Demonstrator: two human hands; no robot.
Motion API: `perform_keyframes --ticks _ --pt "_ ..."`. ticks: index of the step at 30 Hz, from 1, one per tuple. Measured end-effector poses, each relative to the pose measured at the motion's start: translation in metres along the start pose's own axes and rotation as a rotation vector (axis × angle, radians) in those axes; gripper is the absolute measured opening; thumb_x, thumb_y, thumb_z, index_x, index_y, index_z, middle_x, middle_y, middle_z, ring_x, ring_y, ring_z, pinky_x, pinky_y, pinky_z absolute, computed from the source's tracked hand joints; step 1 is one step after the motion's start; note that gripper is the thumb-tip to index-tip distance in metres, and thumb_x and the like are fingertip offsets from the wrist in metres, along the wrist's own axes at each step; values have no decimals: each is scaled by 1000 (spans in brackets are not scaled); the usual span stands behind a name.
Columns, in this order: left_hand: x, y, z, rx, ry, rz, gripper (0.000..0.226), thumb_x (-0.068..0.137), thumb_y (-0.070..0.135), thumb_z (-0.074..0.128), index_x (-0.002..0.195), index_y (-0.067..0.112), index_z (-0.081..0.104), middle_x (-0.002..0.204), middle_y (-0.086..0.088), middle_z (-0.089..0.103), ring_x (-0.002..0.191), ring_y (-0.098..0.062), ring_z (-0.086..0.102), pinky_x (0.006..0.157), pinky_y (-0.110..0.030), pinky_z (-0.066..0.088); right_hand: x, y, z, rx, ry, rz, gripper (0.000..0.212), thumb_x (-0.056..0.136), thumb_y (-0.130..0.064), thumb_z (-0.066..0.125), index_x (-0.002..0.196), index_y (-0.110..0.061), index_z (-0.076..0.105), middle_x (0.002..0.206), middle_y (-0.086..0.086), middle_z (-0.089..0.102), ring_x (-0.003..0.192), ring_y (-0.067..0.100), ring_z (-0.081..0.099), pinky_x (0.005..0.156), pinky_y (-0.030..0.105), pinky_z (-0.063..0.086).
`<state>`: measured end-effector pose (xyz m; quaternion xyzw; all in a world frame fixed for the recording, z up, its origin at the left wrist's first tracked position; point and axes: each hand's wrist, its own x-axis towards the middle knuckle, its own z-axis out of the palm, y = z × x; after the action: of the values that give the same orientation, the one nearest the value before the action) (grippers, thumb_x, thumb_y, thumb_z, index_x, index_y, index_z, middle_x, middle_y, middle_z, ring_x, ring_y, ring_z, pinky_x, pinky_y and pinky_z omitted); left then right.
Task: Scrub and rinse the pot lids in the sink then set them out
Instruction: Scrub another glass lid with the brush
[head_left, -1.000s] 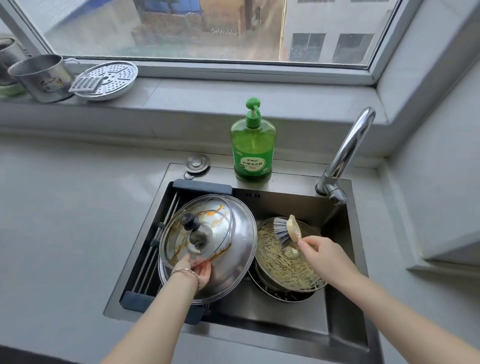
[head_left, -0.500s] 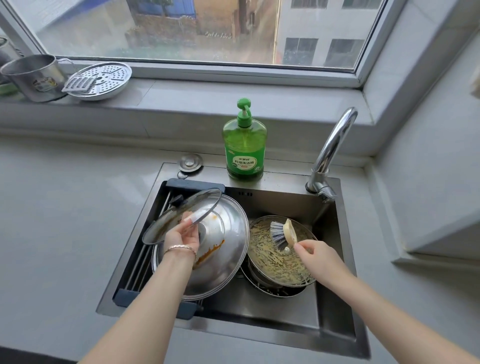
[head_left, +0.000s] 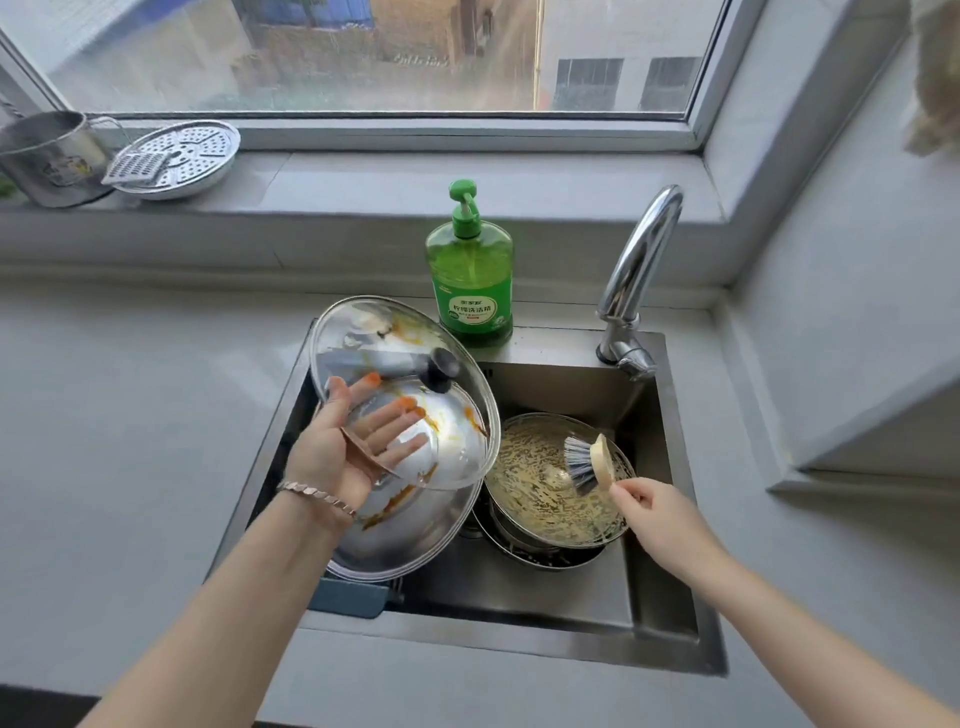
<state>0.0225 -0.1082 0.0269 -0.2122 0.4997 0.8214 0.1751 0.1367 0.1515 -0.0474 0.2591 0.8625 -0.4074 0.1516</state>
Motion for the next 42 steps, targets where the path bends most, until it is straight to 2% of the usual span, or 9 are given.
perform_keyframes --ticks 4,8,14,20,24,29,34,38,42 --pt "-8 -15 14 5 15 -17 49 94 51 30 101 9 55 101 -19 63 94 -30 63 67 -44 56 -18 7 -10 127 22 -123 47 96 -32 46 140 -37 32 80 -21 50 81 2 51 72 17 38" --pt "-15 -32 25 69 29 -22 51 92 52 35 98 7 58 90 -15 70 85 -25 69 68 -38 58 -44 -5 -19 286 -2 -270 46 96 -21 48 121 -59 41 91 -31 53 89 -5 52 78 5 41" --pt "-29 -61 55 258 35 -11 50 93 51 37 91 8 62 82 -14 72 75 -26 69 81 -41 53 -70 -30 10 -3 -98 -550 52 94 -22 50 114 -67 32 90 -4 63 81 14 55 73 36 49" --pt "-34 -72 63 297 45 23 46 93 49 39 90 11 64 79 -10 71 62 -18 67 58 -28 58 -57 -33 4 83 162 -498 43 91 -36 50 100 -77 40 104 -4 71 95 18 65 80 42 52" --pt "-38 -67 67 301 36 68 48 90 52 41 88 11 65 80 -10 73 80 -28 69 78 -42 54 -79 -34 22 50 64 -595 37 83 -55 39 104 -83 28 101 -3 72 88 16 66 75 38 53" --pt "-45 -65 71 289 76 59 45 92 49 41 87 11 65 87 -13 70 84 -27 67 83 -39 53 -55 -39 2 150 169 -505 38 92 -26 56 120 -51 52 100 1 71 91 23 64 82 42 50" --pt "-52 -71 72 295 58 28 45 93 45 43 88 6 64 84 -17 71 84 -30 68 80 -41 55 -52 -46 1 130 250 -534 40 81 -10 70 120 -14 63 129 -3 54 116 3 48 94 1 30" --pt "-51 -75 74 328 64 31 45 94 43 44 86 5 67 64 -8 70 58 -21 66 57 -29 56 -64 -53 6 135 276 -658 38 77 -28 71 110 -9 69 130 0 57 112 11 59 96 30 49" --pt "-52 -75 73 354 88 21 43 93 44 45 81 8 66 70 -10 71 68 -27 65 73 -41 55 -67 -49 7 30 158 -773 29 83 -30 59 105 -14 70 126 -5 59 103 15 64 88 32 53"
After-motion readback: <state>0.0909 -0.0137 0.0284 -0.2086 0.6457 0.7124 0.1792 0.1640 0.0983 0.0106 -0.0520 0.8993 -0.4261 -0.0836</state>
